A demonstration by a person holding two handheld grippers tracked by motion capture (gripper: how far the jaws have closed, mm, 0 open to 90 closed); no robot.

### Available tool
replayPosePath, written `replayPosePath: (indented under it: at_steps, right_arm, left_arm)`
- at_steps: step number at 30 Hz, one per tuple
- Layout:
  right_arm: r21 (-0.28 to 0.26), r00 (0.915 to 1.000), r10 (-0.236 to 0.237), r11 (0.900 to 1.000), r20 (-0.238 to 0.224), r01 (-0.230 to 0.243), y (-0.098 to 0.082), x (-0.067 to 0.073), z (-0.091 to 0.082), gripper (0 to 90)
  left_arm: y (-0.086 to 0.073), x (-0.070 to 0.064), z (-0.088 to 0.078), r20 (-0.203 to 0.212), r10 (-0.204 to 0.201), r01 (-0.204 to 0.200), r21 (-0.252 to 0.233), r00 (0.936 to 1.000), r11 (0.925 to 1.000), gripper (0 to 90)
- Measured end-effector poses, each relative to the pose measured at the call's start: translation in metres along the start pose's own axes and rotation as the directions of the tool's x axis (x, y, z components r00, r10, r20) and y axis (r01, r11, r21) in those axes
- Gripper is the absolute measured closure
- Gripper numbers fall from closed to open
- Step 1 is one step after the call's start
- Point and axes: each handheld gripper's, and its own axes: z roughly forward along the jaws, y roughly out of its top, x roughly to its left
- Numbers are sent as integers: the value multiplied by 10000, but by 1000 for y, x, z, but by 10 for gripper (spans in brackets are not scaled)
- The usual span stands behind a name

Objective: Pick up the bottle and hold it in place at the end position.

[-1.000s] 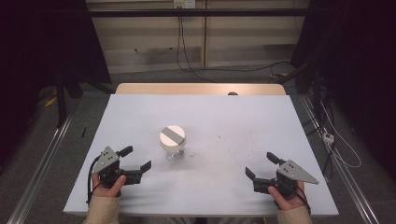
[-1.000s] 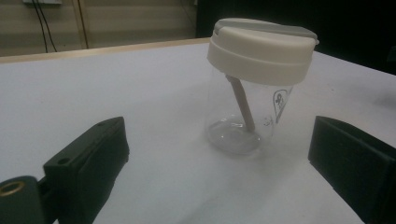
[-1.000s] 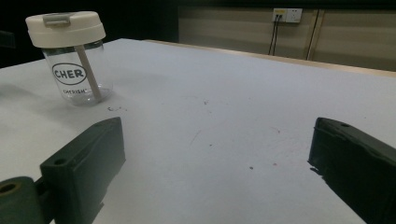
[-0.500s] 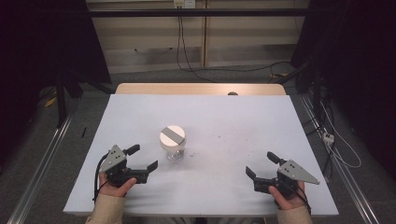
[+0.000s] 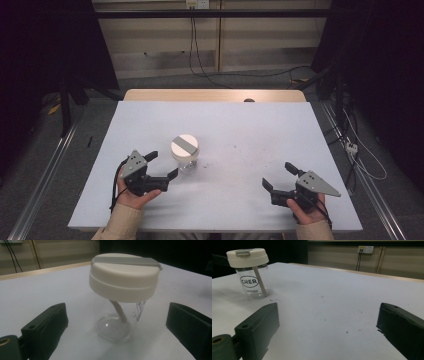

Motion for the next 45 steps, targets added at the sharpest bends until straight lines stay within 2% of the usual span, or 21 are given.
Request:
replayPosePath:
  at_steps: [7, 9, 16, 20, 25, 33, 35, 36, 37, 42, 44, 45]
  right_arm:
    - [26, 10000, 44, 10000, -5, -44, 0, 0, 0, 38]
    - [40, 10000, 13, 10000, -18, -13, -1, 0, 0, 38]
    - [-1, 10000, 45, 10000, 32, -45, 0, 0, -1, 37]
    - [24, 10000, -57, 10000, -9, 57, 0, 0, -1, 38]
    - [5, 10000, 13, 10000, 45, -13, 0, -1, -2, 38]
    - [-43, 9999, 21, 10000, 129, -20, 0, -1, -5, 40]
    - [-35, 10000, -18, 10000, 78, 19, 0, -1, -4, 40]
    - [-35, 10000, -18, 10000, 78, 19, 0, -1, -4, 40]
    - [-53, 10000, -55, 10000, 14, 56, 0, 0, -3, 41]
    - [-44, 9999, -83, 10000, -78, 82, 1, 1, -1, 42]
    - [-72, 9999, -46, 10000, -116, 45, 1, 1, 0, 42]
    - [-72, 9999, -46, 10000, -116, 45, 1, 1, 0, 42]
  left_arm:
    - [0, -2, 16, -57, 40, -37, 495, 10000, 9988, 53]
    - [-2, -1, 21, 70, -7, 2, 711, 10000, 9975, 82]
    - [-1, -5, 34, 147, -117, 106, 736, 9998, 9972, 94]
    - [-1, -6, 41, 129, 7, -18, 860, 9999, 9963, 95]
    - [2, -7, 52, -3, -38, 38, 851, 10000, 9964, 94]
    - [2, -10, 66, -118, 355, -341, 1023, 9993, 9942, 112]
    - [3, -10, 68, -201, 116, -97, 937, 9997, 9956, 127]
    - [3, -10, 68, -201, 116, -97, 937, 9997, 9956, 127]
    - [3, -10, 69, -272, 281, -255, 898, 9992, 9956, 130]
    - [4, -12, 74, -496, 407, -356, 994, 9979, 9944, 123]
    - [3, -12, 75, -246, 321, -294, 1025, 9992, 9943, 141]
    - [3, -12, 75, -246, 293, -266, 1039, 9993, 9942, 141]
